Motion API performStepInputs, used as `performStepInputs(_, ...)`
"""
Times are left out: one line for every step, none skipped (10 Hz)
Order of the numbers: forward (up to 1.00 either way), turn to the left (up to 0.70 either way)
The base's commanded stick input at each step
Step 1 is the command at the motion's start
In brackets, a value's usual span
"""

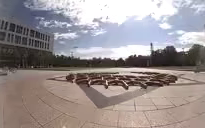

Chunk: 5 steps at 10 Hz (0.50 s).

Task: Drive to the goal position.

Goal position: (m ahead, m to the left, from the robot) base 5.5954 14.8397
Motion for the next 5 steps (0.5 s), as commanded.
performStepInputs(0.05,0.00)
performStepInputs(0.05,-0.01)
performStepInputs(0.05,-0.01)
performStepInputs(0.05,0.00)
performStepInputs(0.05,0.00)
